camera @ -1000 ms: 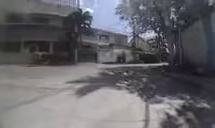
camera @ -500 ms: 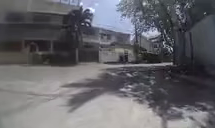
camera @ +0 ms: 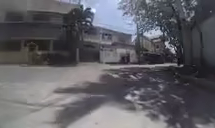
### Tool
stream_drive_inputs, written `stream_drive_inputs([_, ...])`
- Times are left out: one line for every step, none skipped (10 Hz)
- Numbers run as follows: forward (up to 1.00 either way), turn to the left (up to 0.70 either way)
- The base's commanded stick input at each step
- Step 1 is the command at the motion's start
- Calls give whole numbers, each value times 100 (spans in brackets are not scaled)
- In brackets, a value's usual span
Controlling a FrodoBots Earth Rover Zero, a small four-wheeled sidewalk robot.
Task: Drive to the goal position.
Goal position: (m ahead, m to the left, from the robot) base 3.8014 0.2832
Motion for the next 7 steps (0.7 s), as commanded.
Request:
stream_drive_inputs([85, 0])
stream_drive_inputs([85, 0])
stream_drive_inputs([85, 0])
stream_drive_inputs([85, 0])
stream_drive_inputs([85, 0])
stream_drive_inputs([85, 0])
stream_drive_inputs([85, 0])
